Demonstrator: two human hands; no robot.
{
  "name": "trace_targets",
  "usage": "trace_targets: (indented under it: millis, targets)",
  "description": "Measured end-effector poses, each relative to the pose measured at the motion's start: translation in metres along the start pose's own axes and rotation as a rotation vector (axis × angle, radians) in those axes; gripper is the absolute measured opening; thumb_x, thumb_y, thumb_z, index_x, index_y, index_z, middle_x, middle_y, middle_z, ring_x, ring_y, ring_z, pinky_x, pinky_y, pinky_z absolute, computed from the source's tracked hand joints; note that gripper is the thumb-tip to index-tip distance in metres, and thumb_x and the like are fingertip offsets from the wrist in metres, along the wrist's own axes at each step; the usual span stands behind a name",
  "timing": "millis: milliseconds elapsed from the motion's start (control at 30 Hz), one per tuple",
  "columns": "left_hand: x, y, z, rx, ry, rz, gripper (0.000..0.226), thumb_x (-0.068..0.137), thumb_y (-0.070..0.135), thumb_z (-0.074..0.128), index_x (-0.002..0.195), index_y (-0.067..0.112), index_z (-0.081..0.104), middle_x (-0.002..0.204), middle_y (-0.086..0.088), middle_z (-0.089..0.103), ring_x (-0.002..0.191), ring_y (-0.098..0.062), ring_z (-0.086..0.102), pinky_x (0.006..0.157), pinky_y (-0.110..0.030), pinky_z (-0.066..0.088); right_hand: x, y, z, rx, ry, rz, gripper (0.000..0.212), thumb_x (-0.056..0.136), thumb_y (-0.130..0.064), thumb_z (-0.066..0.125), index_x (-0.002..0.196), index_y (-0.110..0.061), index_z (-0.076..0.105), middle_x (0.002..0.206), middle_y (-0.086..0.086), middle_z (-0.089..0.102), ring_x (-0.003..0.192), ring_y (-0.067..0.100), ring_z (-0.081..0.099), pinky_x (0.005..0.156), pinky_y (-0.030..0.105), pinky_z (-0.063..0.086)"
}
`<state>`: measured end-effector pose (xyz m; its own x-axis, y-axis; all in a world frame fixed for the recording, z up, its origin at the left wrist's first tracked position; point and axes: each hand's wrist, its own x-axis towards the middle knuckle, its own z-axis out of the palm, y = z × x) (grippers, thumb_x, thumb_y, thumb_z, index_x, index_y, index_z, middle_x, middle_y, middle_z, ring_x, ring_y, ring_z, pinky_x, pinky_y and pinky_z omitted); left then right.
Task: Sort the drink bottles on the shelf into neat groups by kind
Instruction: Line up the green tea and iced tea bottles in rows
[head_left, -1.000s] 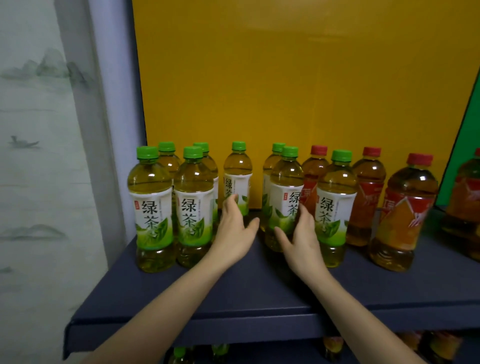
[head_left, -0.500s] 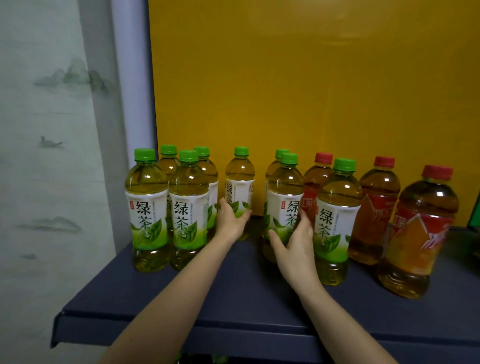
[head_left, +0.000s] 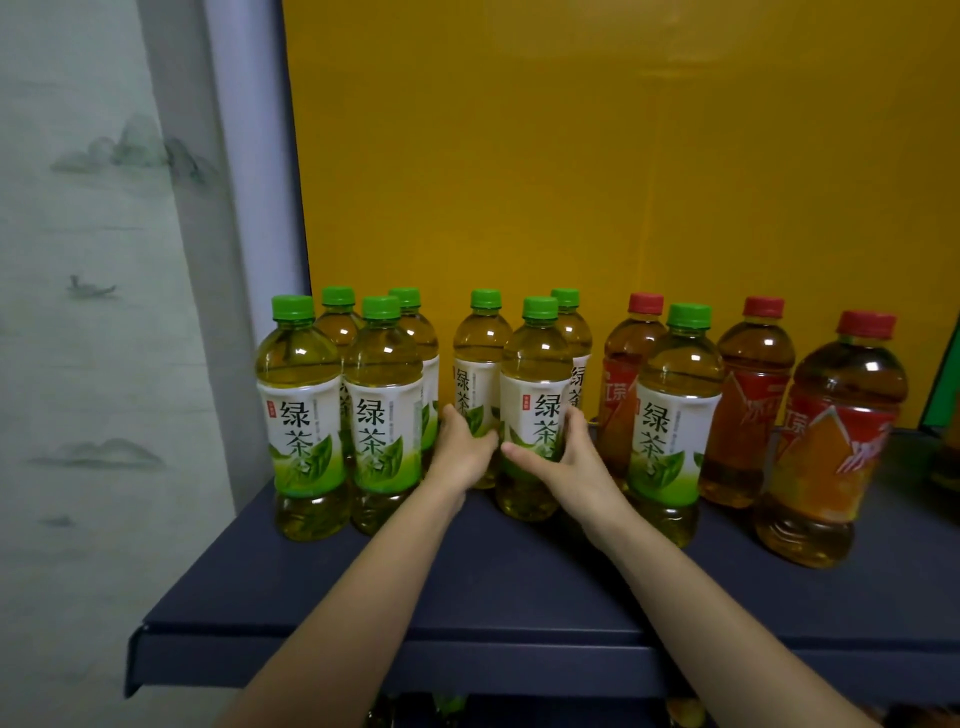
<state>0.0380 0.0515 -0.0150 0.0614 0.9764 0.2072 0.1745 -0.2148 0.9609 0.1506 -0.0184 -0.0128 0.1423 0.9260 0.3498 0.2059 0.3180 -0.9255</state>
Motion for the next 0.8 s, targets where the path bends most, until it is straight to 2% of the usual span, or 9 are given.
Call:
trace_targets:
  millis: [67, 133, 267, 367, 500, 567, 667, 800]
  targets:
    - [-0.001, 0.000, -0.002, -0.028, 0.007, -0.001, 0.045, 0.087, 0.008, 0.058, 0.125, 0.012, 0.033, 0.136, -0.007, 0.047, 0.126, -0.023, 0.045, 0.104, -0.044, 0.041, 0.006, 0.001, -0.001, 0.075, -0.063, 0.017, 0.063, 0.074, -0.011, 0.076, 0.125, -0.025, 0.041, 0.114, -0.010, 0.061, 0.108, 0.005, 0.058, 0.089, 0.023, 0.050]
    - [-0.002, -0.001, -0.001, -0.020, 0.031, 0.008, 0.047, 0.086, 0.009, 0.059, 0.125, 0.011, 0.034, 0.134, -0.008, 0.048, 0.125, -0.024, 0.046, 0.104, -0.044, 0.041, 0.011, 0.001, -0.004, 0.111, -0.123, 0.037, 0.067, 0.072, -0.009, 0.077, 0.127, -0.023, 0.041, 0.118, -0.005, 0.062, 0.111, 0.009, 0.058, 0.093, 0.028, 0.050]
    - [-0.003, -0.002, 0.002, 0.058, 0.084, 0.046, 0.046, 0.085, 0.012, 0.061, 0.124, 0.007, 0.036, 0.132, -0.011, 0.050, 0.122, -0.025, 0.048, 0.101, -0.045, 0.043, 0.018, 0.000, -0.011, 0.111, -0.212, 0.057, 0.060, 0.074, -0.009, 0.074, 0.121, -0.030, 0.043, 0.116, -0.008, 0.062, 0.105, 0.003, 0.059, 0.080, 0.016, 0.051]
    - [-0.004, -0.001, 0.003, 0.114, 0.104, 0.069, 0.044, 0.087, 0.011, 0.059, 0.123, 0.004, 0.035, 0.132, -0.013, 0.047, 0.122, -0.026, 0.046, 0.102, -0.042, 0.042, 0.020, 0.002, -0.014, 0.104, -0.229, 0.065, 0.059, 0.075, -0.011, 0.073, 0.121, -0.030, 0.042, 0.117, -0.008, 0.061, 0.106, 0.003, 0.059, 0.080, 0.016, 0.050]
    - [-0.006, 0.000, 0.004, 0.124, 0.095, 0.070, 0.046, 0.088, 0.011, 0.057, 0.125, 0.004, 0.031, 0.134, -0.014, 0.040, 0.124, -0.026, 0.042, 0.104, -0.038, 0.040, 0.023, 0.008, -0.014, 0.094, -0.213, 0.066, 0.067, 0.074, -0.016, 0.075, 0.131, -0.025, 0.039, 0.120, -0.007, 0.060, 0.109, 0.004, 0.058, 0.082, 0.017, 0.050]
    - [-0.006, 0.000, 0.003, 0.122, 0.076, 0.068, 0.049, 0.089, 0.016, 0.058, 0.127, 0.004, 0.028, 0.136, -0.014, 0.038, 0.126, -0.025, 0.040, 0.105, -0.039, 0.038, 0.026, 0.011, -0.015, 0.093, -0.191, 0.063, 0.073, 0.073, -0.017, 0.076, 0.134, -0.022, 0.037, 0.123, -0.003, 0.060, 0.112, 0.008, 0.057, 0.089, 0.022, 0.050]
    - [-0.008, 0.000, 0.002, 0.084, 0.045, 0.050, 0.060, 0.088, 0.025, 0.059, 0.132, 0.006, 0.024, 0.140, -0.010, 0.032, 0.131, -0.024, 0.033, 0.110, -0.039, 0.032, 0.030, 0.014, -0.016, 0.115, -0.074, 0.049, 0.074, 0.074, -0.013, 0.075, 0.136, -0.018, 0.034, 0.124, 0.001, 0.058, 0.112, 0.011, 0.056, 0.093, 0.025, 0.046]
    - [-0.008, -0.001, 0.000, 0.096, 0.020, 0.038, 0.066, 0.086, 0.023, 0.061, 0.137, 0.007, 0.022, 0.145, -0.011, 0.026, 0.135, -0.025, 0.029, 0.112, -0.042, 0.029, 0.036, 0.018, -0.015, 0.058, 0.040, 0.046, 0.080, 0.076, -0.014, 0.074, 0.138, -0.015, 0.024, 0.120, -0.001, 0.054, 0.114, 0.013, 0.051, 0.095, 0.025, 0.042]
